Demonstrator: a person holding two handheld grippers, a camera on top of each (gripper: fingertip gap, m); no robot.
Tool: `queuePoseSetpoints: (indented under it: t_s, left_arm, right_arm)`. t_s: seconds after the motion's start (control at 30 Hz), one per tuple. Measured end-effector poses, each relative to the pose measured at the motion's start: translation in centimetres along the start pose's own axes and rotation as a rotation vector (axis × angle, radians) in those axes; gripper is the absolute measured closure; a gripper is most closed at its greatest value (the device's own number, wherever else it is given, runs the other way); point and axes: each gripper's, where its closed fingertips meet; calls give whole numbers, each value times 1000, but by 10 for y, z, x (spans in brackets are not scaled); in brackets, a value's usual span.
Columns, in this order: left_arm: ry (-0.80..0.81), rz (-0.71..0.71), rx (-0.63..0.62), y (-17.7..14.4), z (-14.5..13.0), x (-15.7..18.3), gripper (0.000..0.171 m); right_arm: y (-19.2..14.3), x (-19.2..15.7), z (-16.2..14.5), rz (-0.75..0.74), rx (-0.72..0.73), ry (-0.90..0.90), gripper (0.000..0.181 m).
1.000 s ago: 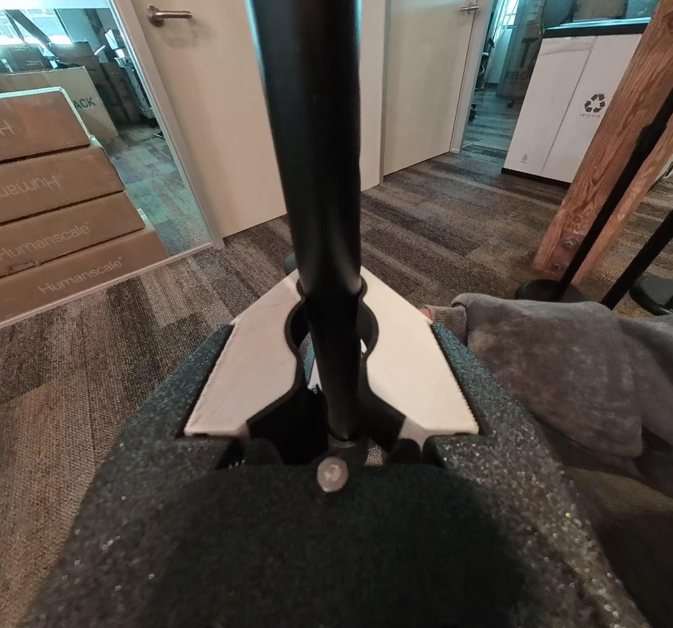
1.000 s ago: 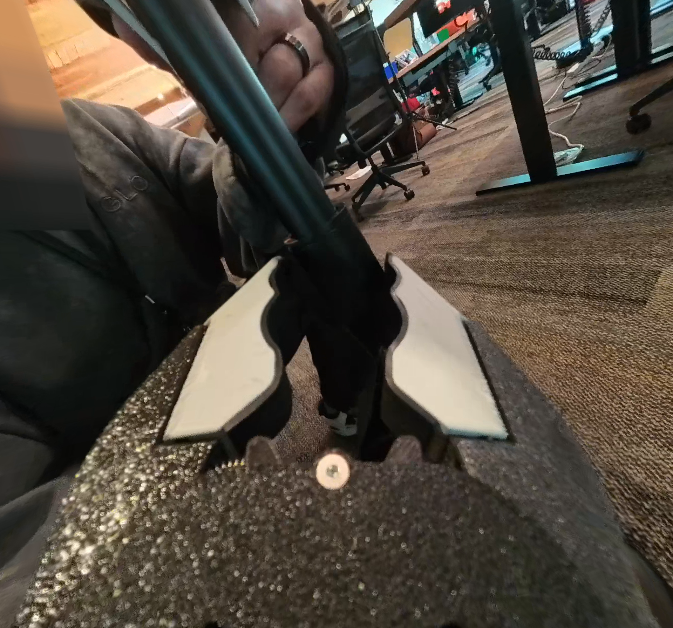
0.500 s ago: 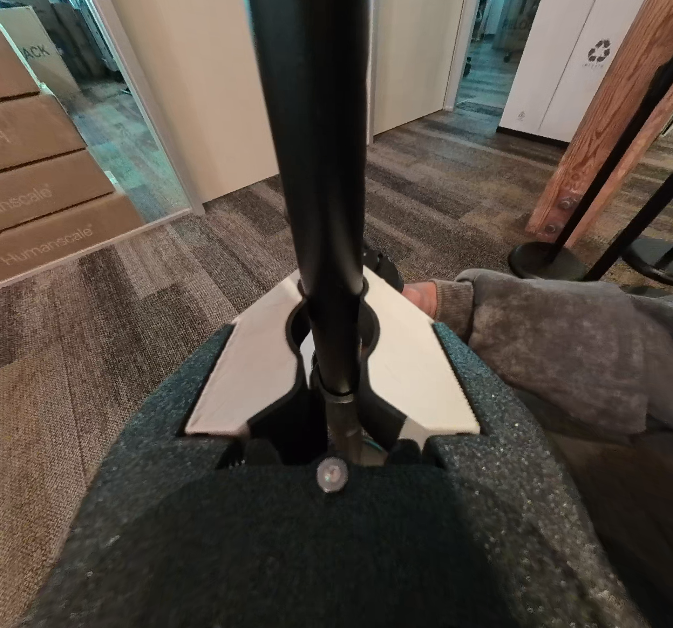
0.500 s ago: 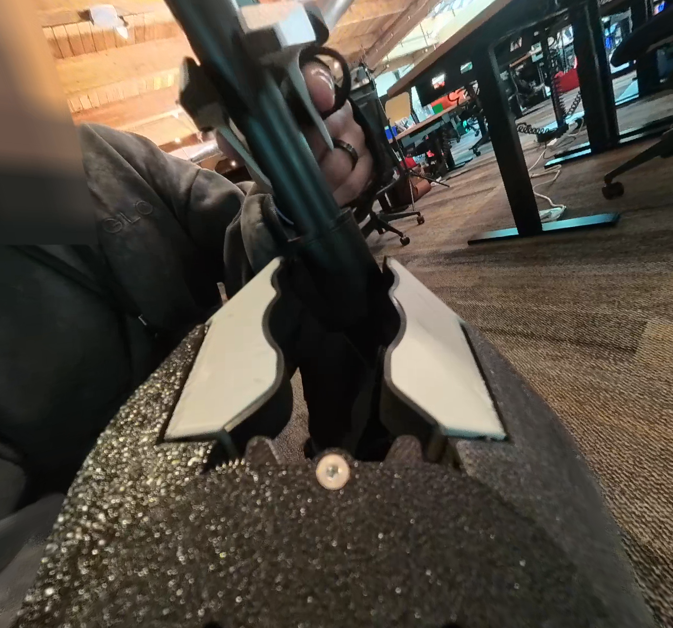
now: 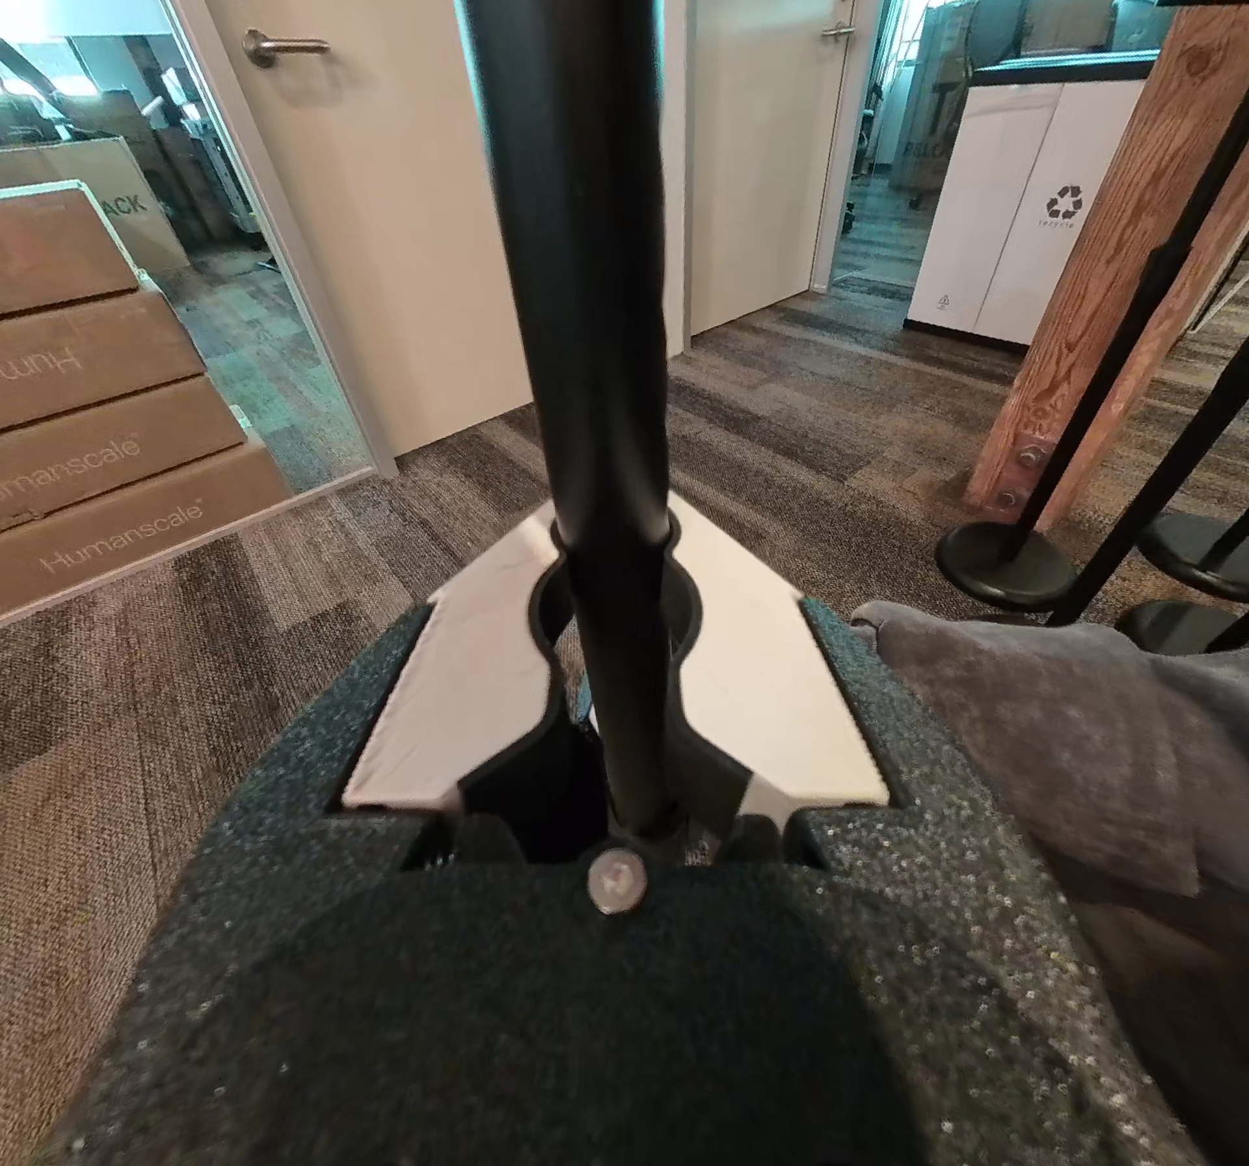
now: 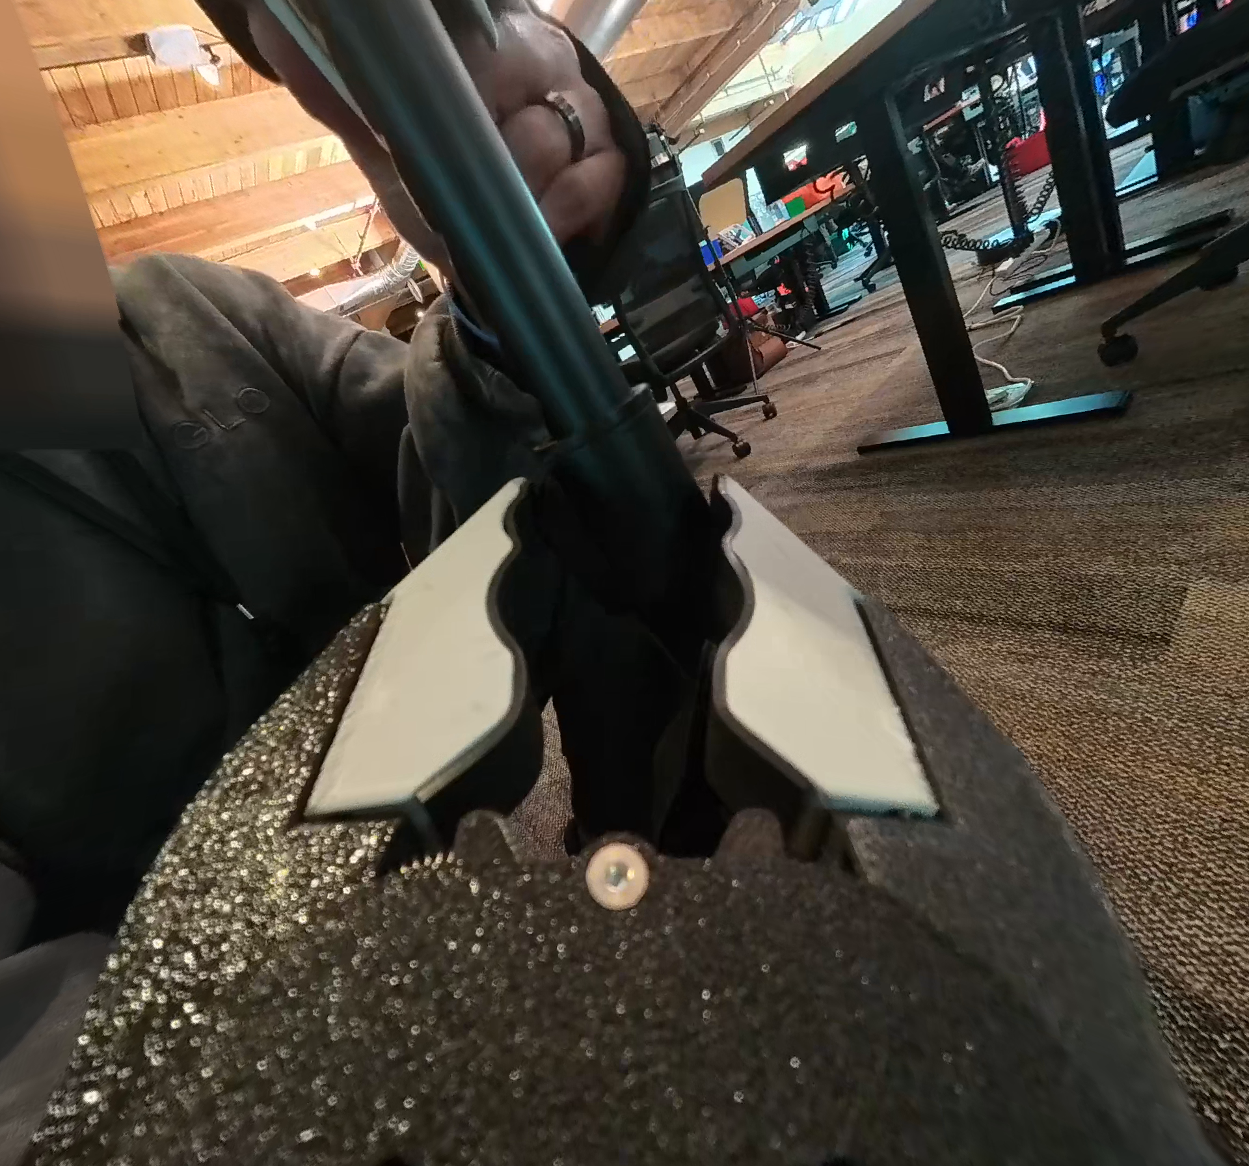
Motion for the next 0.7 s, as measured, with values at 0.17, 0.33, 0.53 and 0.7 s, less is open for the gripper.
queuePoseSetpoints:
  t_s: [0.17, 0.33, 0.53, 0.7]
  left_arm:
    - [2, -12, 42, -13, 0, 7, 151]
    - [3, -25, -112, -1, -38, 11, 151]
    - [-6, -3, -223, 14, -81, 3, 150]
    - [12, 54, -209, -3, -73, 3, 121]
  right_arm:
    - [6, -3, -3, 2, -23, -9, 129]
    - [4, -4, -3, 13, -73, -18, 130]
    - [1, -2, -2, 23, -65, -18, 130]
    - [2, 1, 1, 37, -30, -18, 130]
Point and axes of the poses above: each gripper's, where its closed fingertips meet, y out along the fingers, z out of its top, x = y × z across the jaws, and after that the axes turned 6 degrees about -y, right-handed
